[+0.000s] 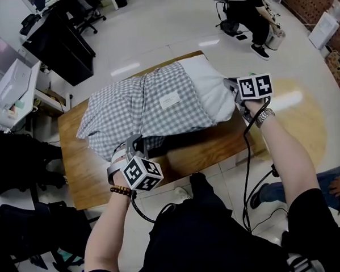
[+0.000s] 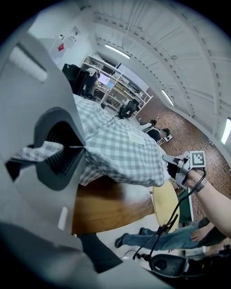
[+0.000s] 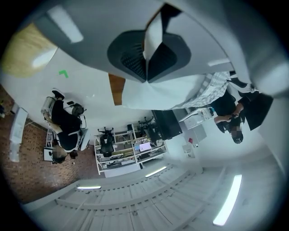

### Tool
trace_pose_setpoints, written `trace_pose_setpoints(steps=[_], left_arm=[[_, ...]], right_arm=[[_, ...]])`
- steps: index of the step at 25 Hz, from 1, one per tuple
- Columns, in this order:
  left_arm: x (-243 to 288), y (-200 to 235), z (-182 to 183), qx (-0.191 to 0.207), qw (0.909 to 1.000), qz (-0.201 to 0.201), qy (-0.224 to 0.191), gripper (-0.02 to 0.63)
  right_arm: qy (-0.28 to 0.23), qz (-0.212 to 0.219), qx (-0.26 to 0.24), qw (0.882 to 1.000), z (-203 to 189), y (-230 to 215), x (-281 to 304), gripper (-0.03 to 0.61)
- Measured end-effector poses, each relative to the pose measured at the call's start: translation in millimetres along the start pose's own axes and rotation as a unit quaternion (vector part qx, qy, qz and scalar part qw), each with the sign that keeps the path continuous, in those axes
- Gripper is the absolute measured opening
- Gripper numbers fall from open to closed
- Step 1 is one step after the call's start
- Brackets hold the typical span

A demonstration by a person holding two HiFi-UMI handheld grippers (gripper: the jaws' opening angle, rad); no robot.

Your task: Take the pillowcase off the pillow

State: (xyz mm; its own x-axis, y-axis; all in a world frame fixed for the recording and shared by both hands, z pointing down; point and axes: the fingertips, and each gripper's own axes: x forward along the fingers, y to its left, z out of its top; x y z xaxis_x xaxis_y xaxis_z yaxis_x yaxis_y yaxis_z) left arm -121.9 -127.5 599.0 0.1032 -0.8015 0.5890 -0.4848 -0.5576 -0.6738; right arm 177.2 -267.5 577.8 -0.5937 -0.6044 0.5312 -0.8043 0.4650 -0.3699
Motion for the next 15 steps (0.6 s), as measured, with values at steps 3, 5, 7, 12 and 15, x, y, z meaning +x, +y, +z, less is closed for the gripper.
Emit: trace_pose_setpoints(steps=[3, 5, 7, 12, 15], left_arm=[[-3.5, 4.2, -11.1, -0.012, 0.9999, 0.001, 0.006, 0.008], [-4.1, 8.4, -18.0, -0.018, 0.9998, 0.002, 0.008, 0.008], [-5.5, 14.1, -28.9, -0.026, 0.9996, 0.002, 0.010, 0.008], [-7.4, 14.3, -31.2, -0.032, 0.9994, -0.002, 0.011, 0.008], [-7.0, 4.9, -23.2, -0.032, 0.9994, -0.014, -0.003, 0.009]], right_arm=[[-0.002, -0.012, 0.005, 1.000, 3.8, -13.2, -7.1, 0.006], [-0.002, -0.017, 0.006, 1.000, 6.2, -18.9, -9.1, 0.006], [-0.001, -0.024, 0.008, 1.000, 5.7, -20.8, -8.8, 0.006], [0.016, -0.023, 0.014, 0.999, -9.5, -21.6, -4.9, 0.008], [0.040, -0.005, 0.011, 0.999, -21.2, -15.4, -0.3, 0.011]])
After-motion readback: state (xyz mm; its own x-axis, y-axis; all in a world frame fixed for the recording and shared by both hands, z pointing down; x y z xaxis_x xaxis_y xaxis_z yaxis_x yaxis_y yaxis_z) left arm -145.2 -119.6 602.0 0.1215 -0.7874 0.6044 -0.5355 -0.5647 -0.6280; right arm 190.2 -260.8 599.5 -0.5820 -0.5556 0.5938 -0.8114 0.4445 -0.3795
